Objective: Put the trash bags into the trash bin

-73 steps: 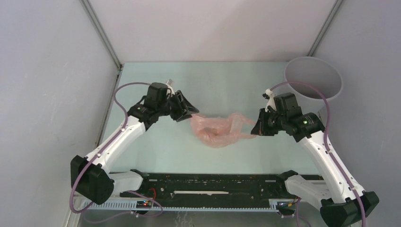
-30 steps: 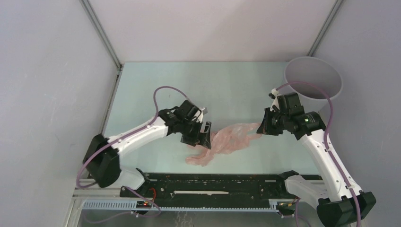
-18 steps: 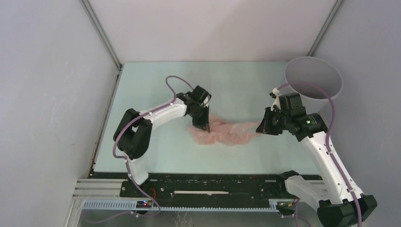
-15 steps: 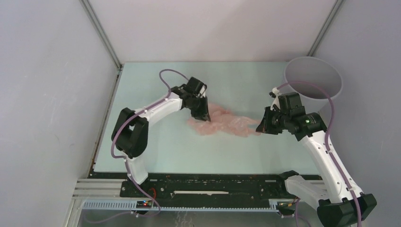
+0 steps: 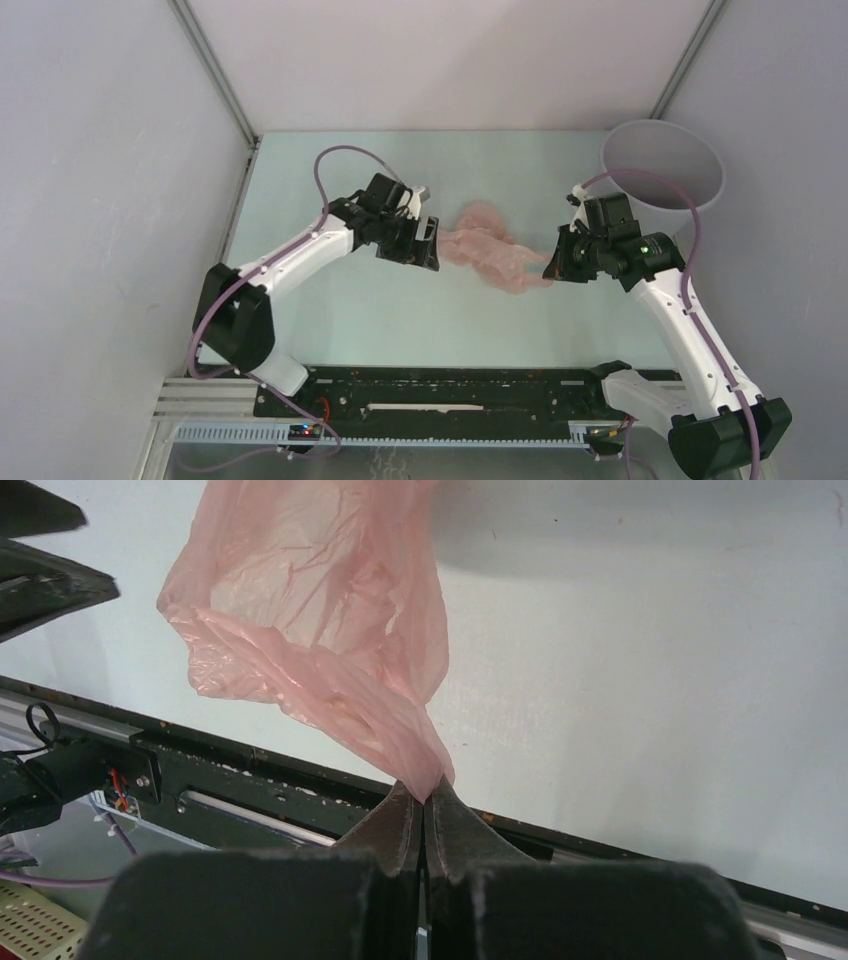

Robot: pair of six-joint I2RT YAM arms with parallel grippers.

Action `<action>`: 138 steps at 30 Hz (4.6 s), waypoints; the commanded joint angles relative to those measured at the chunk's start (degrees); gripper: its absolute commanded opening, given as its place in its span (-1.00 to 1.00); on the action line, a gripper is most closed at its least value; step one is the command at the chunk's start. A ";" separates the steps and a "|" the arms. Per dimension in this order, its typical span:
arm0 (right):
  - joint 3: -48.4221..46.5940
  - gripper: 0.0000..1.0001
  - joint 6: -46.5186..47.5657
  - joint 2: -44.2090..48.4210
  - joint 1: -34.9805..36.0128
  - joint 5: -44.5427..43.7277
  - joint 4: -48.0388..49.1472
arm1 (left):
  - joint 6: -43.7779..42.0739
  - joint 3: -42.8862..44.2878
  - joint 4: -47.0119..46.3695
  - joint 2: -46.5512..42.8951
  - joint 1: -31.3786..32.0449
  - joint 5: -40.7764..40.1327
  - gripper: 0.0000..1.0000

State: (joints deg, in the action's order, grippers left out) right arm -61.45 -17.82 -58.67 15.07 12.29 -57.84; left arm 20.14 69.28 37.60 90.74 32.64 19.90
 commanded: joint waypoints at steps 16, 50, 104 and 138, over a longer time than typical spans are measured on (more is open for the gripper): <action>-1.59 -1.00 1.06 2.16 -0.57 0.05 -1.47 | -41.00 -3.04 -30.44 -1.03 0.26 3.05 1.00; -18.91 -1.00 -2.71 -6.17 -0.06 9.56 0.28 | 3.95 45.79 19.36 2.84 0.16 -29.04 -0.99; -35.98 -1.00 0.09 -9.12 10.74 4.34 7.75 | 14.24 42.67 8.47 -7.66 2.08 -18.17 -0.99; -2.56 -1.00 -4.55 5.28 -2.07 16.70 16.19 | 21.98 5.66 -10.87 -15.00 4.85 -5.95 -0.79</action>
State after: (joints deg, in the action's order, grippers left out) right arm -61.63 -23.33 -55.20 14.09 28.49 -40.82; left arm 42.09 77.62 30.74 78.00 37.19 9.96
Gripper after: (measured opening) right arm 0.007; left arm 0.059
